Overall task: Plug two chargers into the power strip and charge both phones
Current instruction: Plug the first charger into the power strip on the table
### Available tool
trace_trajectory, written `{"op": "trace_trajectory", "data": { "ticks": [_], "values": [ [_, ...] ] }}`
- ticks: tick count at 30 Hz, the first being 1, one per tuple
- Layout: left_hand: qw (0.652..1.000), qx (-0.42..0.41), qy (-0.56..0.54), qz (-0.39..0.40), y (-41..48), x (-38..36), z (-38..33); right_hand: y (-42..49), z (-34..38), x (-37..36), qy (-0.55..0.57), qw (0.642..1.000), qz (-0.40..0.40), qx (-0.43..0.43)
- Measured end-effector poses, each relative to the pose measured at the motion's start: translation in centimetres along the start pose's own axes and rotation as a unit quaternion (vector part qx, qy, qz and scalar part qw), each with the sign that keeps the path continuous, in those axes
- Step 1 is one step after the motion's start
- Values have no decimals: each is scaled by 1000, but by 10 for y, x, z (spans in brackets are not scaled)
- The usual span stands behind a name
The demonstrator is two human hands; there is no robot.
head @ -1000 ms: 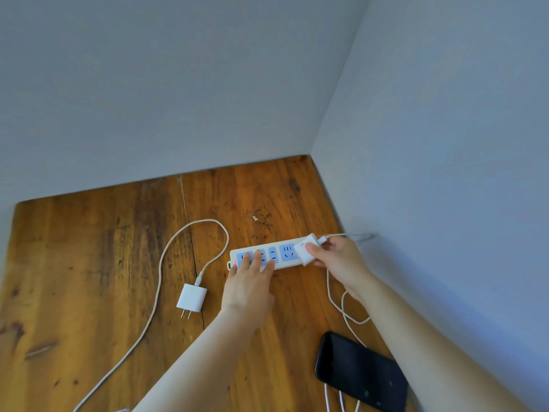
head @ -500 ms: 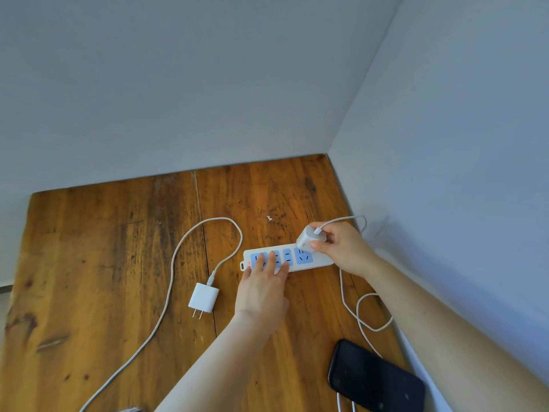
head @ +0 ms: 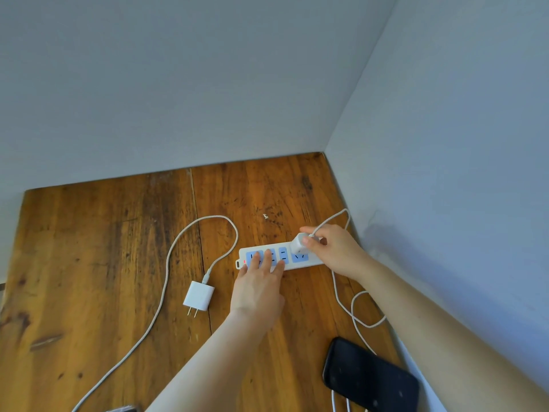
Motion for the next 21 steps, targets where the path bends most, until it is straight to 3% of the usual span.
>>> {"op": "trace_trajectory", "data": {
  "ticks": [4,8,21],
  "values": [
    [1000,-1,4,1,0,0,-1,4,0,-1,11,999,-47,-17],
    [1000,0,8,4,-2,1,-2,-2,-4,2,9,999,-43,-28],
    [999,1,32,20,-4,4,-8,-2,9,-1,-203,979,-25,7]
  ]
}}
Point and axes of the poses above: each hand's wrist, its own y-axis towards the middle knuckle, its own x-axis out of the back of the hand, z = x × y, the point moved 5 cm from there along y, towards the middle knuckle, and after that the axes turned 3 degrees about x, right-handed, at the moved point
